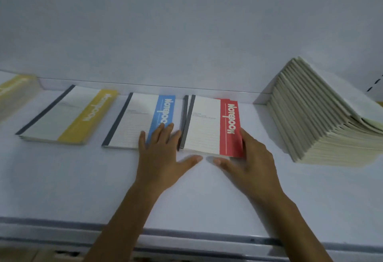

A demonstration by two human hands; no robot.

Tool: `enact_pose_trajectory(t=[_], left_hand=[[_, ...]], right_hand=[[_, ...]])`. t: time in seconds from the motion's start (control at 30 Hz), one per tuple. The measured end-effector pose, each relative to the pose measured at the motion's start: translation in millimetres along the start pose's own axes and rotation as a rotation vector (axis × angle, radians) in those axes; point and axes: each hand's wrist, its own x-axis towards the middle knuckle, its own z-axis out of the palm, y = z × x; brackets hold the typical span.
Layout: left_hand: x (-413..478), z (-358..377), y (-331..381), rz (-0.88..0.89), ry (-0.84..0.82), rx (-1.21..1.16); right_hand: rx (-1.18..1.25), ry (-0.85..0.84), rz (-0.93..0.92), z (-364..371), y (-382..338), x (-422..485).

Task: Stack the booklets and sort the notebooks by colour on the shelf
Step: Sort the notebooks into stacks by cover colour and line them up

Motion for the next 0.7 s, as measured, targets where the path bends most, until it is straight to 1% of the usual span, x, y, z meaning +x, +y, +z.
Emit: enact_pose_trajectory(t=[0.07,0.1,0.17,0.2,0.33,0.4,0.53,0.6,0.7], left_hand=[[-1.9,2.1,-0.9,-0.006,0.094,-0.04],[0.4,1.8,0.1,-0.013,0.1,-0.056],[2.4,1.5,1.5,-0.016,0.061,-0.057],[1.6,1.0,2.3,-0.009,0.074,-0.057],[0.5,-6.1,7.3,0.064,0.169,-0.04],[-0.6,-5.7,6.6,0.11,0.25,-0.039],[-0.6,-6.6,7.2,0.127,0.324,-0.018],[-0.7,-6.6,8.5,0.135,0.326,-0.013],[-0.4,-7.3,8.2,0.149,0.268,-0.028]], right_hand=[[-0.071,-0.025,0.014,2.8,3.2,1.3],[-0.107,-0.029,0.015,3.5,5.6,4.6],[-0.15,-0.03,0.009,4.5,8.2,7.4],[-0.164,-0.026,0.018,4.5,7.8,5.0],[-0.239,-0.047,0.01,3.5,5.1,1.2],[-0.301,-0.077,0.001,4.9,4.7,2.3],[-0.355,-0.082,0.005,8.5,4.2,4.4],[-0.379,-0.071,-0.004,9.5,4.5,4.1],[-0.372,-0.067,-0.009,8.3,4.1,4.1]])
